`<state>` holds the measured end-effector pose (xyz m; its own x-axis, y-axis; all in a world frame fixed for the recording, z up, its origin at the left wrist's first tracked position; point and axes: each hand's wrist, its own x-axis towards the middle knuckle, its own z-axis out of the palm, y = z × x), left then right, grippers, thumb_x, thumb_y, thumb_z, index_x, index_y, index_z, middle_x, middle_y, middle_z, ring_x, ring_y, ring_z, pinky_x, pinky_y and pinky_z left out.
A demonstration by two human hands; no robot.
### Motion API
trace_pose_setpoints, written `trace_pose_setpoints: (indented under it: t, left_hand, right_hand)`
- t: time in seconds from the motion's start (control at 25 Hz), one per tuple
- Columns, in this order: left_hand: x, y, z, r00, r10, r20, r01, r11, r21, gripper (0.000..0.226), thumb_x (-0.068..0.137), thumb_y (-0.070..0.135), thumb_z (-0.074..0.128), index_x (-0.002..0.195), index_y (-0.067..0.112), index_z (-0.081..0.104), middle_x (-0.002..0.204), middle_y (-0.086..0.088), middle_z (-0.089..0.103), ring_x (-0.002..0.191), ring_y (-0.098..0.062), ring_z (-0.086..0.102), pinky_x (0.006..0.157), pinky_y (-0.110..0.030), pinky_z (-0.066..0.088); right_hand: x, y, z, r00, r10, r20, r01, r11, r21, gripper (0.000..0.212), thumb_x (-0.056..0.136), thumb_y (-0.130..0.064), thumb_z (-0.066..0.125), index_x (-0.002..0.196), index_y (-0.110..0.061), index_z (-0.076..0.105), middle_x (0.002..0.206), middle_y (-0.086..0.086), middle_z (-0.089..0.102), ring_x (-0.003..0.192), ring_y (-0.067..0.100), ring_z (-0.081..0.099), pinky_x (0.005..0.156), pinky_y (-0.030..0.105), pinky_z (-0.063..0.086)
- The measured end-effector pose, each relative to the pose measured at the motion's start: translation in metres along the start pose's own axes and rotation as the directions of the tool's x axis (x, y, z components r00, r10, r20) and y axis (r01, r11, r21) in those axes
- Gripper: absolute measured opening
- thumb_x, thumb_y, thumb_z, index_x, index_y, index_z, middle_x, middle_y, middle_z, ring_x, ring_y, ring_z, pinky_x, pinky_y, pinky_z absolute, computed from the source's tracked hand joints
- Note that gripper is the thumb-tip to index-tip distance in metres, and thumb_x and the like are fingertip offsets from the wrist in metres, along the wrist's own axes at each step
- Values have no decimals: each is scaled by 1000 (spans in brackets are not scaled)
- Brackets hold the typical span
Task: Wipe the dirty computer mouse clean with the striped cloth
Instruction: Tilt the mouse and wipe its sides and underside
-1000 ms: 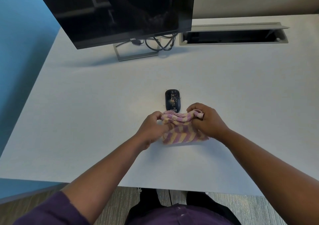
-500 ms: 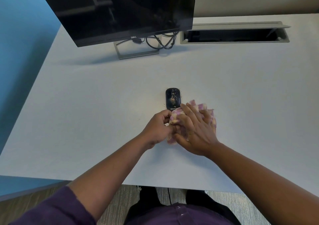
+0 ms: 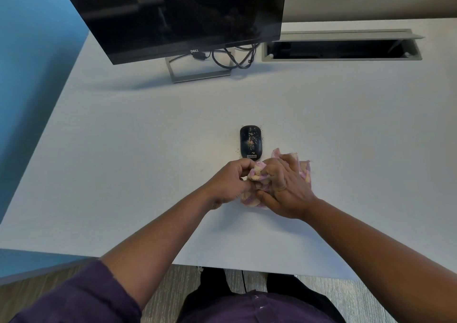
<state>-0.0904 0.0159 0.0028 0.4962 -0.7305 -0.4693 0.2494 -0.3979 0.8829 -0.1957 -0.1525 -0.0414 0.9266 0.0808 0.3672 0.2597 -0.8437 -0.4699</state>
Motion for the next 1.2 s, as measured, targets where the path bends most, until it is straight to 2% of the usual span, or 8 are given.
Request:
trace_pose_setpoints:
  t: [0.08,0.16,0.28,0.4,0.52,0.84,1.04,1.2]
  left_hand:
    - [1,1,-3,1000,-14,-10,14,1000,-26,26,90,5,73,113,14,67,108,2,75,95,-7,68,81,-25,54]
    - [4,5,-13,999,-31,26,31,999,13,25,90,10,74,113,14,66,110,2,74,86,0,66,75,-19,52]
    - [16,14,-41,991,2,-131,36,958,286,25,89,11,73,111,23,68,113,9,69,65,10,57,66,-13,44]
    - [34,25,-63,938,139,-317,65,829,556,37,92,18,69,127,28,63,111,4,60,79,-2,55,77,-23,43]
    - [56,33,-71,960,139,-243,75,709,701,56,92,28,72,144,30,53,109,3,51,98,-13,51,89,-31,42]
    - [90,38,-76,991,65,-117,53,607,793,77,79,37,85,147,34,49,111,5,44,117,-21,55,94,-37,46]
    - [99,37,-78,989,53,-136,84,558,826,73,74,42,87,140,35,57,116,3,51,121,-24,55,89,-34,44]
    - [103,42,-75,983,49,-176,126,517,847,71,70,45,89,135,38,62,127,5,60,117,-21,58,81,-29,38]
  right_hand:
    - [2,1,0,1000,20,15,-20,1000,9,46,90,-23,70,122,-14,38,104,16,61,90,35,58,90,47,40]
    - [5,3,-2,997,51,60,-51,999,4,35,99,-29,60,123,-15,39,103,15,59,86,33,55,82,44,41]
    - [12,8,-6,977,170,127,-167,985,-31,31,101,-38,43,126,-20,37,112,10,60,92,34,56,83,43,37]
    - [20,12,-4,960,232,157,-222,972,-76,33,101,-34,45,130,-21,37,118,9,61,98,34,56,87,41,32]
    - [25,14,1,954,249,168,-231,966,-120,38,100,-30,49,134,-12,46,120,10,60,103,35,57,88,41,32]
    - [24,17,4,943,273,191,-261,962,-86,38,99,-30,53,134,-17,44,128,8,58,109,32,54,91,43,34]
    - [27,17,2,929,314,195,-299,949,-102,41,99,-32,56,138,-18,50,131,10,55,112,31,51,93,45,41]
    - [37,13,4,943,278,181,-253,956,-149,37,100,-20,60,137,-12,59,117,15,62,102,38,58,85,45,45]
